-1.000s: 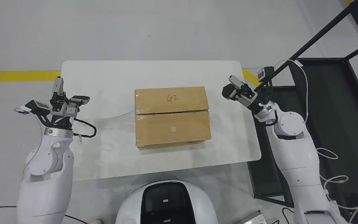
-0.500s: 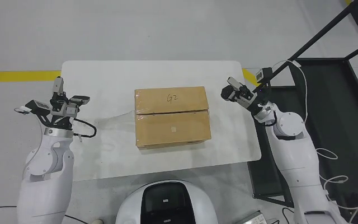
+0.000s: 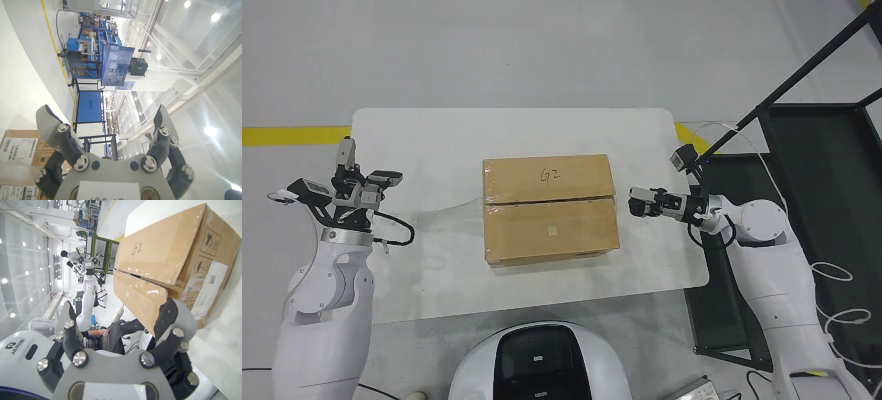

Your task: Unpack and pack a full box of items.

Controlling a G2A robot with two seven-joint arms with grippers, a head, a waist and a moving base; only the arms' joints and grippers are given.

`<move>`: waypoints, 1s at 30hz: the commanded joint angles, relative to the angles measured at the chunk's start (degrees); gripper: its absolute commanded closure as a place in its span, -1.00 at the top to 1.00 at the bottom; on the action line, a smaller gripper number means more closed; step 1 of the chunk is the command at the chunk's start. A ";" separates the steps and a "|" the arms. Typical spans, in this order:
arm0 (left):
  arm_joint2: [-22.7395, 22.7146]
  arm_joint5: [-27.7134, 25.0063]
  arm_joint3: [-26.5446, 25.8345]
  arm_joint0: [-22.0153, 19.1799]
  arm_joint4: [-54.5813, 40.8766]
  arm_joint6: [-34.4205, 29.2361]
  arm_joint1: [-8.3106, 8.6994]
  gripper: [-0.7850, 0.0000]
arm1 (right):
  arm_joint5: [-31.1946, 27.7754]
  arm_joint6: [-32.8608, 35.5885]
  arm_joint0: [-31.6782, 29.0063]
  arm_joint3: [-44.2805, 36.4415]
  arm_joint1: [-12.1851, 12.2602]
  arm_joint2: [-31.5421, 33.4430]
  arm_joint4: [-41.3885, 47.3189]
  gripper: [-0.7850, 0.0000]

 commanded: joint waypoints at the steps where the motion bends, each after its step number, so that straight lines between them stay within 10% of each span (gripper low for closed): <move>1: 0.00 0.00 0.00 0.00 0.00 0.00 0.00 1.00 | 0.18 0.25 0.40 0.39 0.02 -0.35 0.09 1.00; 30: 0.00 0.00 0.00 0.00 0.00 0.00 0.00 1.00 | -1.94 0.33 6.95 7.85 0.04 -6.14 -6.77 1.00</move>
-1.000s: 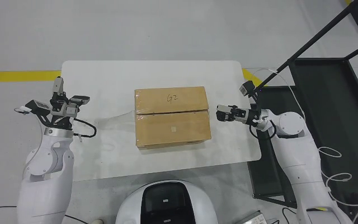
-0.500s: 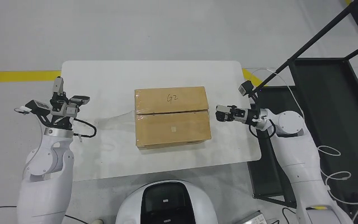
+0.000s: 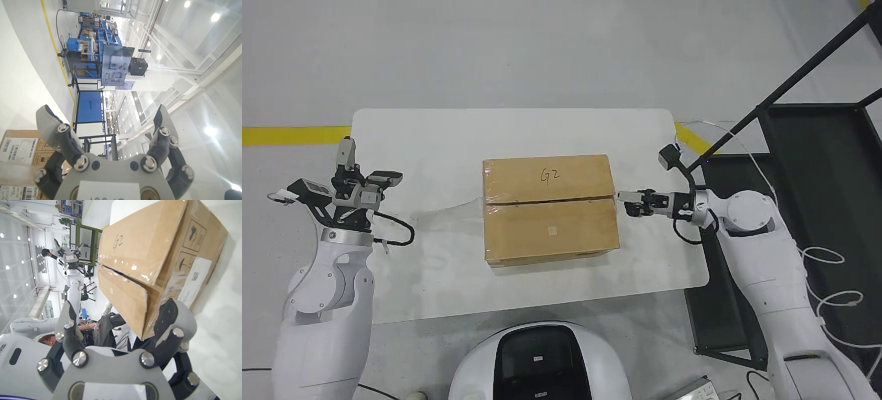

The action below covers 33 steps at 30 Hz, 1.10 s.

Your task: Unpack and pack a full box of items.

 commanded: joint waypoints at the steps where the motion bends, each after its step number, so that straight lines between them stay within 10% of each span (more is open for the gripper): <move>1: 0.00 0.00 0.00 0.00 0.00 0.00 0.00 1.00 | -0.65 0.67 1.17 1.68 -0.10 -1.02 0.52 1.00; 33: 0.00 0.00 0.00 0.00 0.00 0.00 0.00 1.00 | -2.99 11.21 7.38 5.86 0.54 -9.79 13.07 1.00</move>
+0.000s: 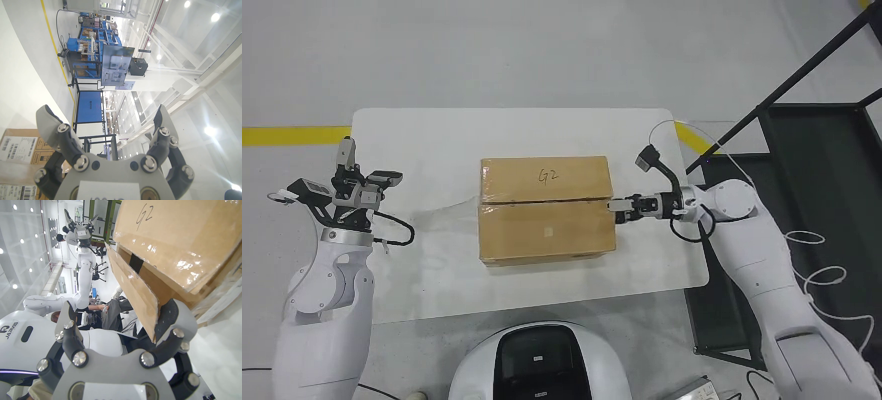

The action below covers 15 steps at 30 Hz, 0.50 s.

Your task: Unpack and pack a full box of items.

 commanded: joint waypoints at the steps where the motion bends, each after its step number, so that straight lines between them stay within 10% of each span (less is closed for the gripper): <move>1: 0.00 0.00 0.00 0.00 0.00 0.00 0.00 1.00 | 1.39 1.40 0.40 -0.54 0.21 -0.87 2.22 1.00; 15: 0.00 0.00 0.00 0.00 0.00 0.00 0.00 1.00 | 2.31 2.34 0.78 -5.09 4.17 -4.98 6.64 1.00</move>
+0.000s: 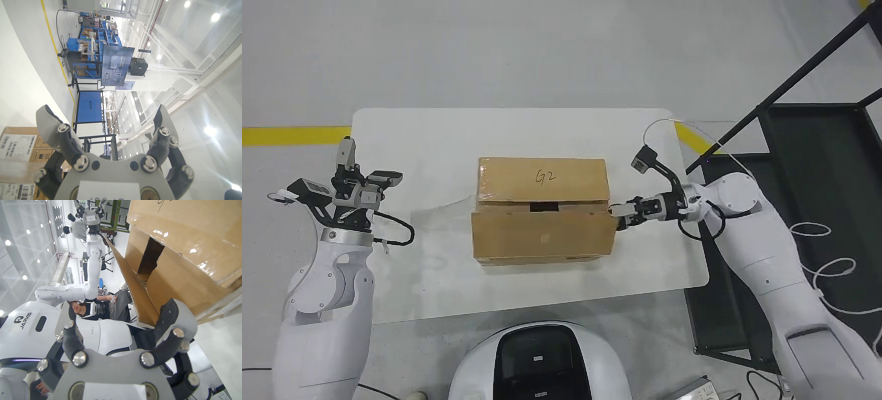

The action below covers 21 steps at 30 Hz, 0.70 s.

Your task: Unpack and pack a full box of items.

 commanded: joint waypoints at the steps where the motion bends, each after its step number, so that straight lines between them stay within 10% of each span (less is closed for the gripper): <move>1: 0.00 0.00 0.00 0.00 0.00 0.00 0.00 1.00 | -0.37 -0.37 -0.39 -1.44 0.63 -0.58 0.62 1.00; 21: 0.00 0.00 0.00 0.00 0.00 0.00 0.00 1.00 | -6.46 -6.46 -6.53 -17.91 8.04 -5.92 -0.57 1.00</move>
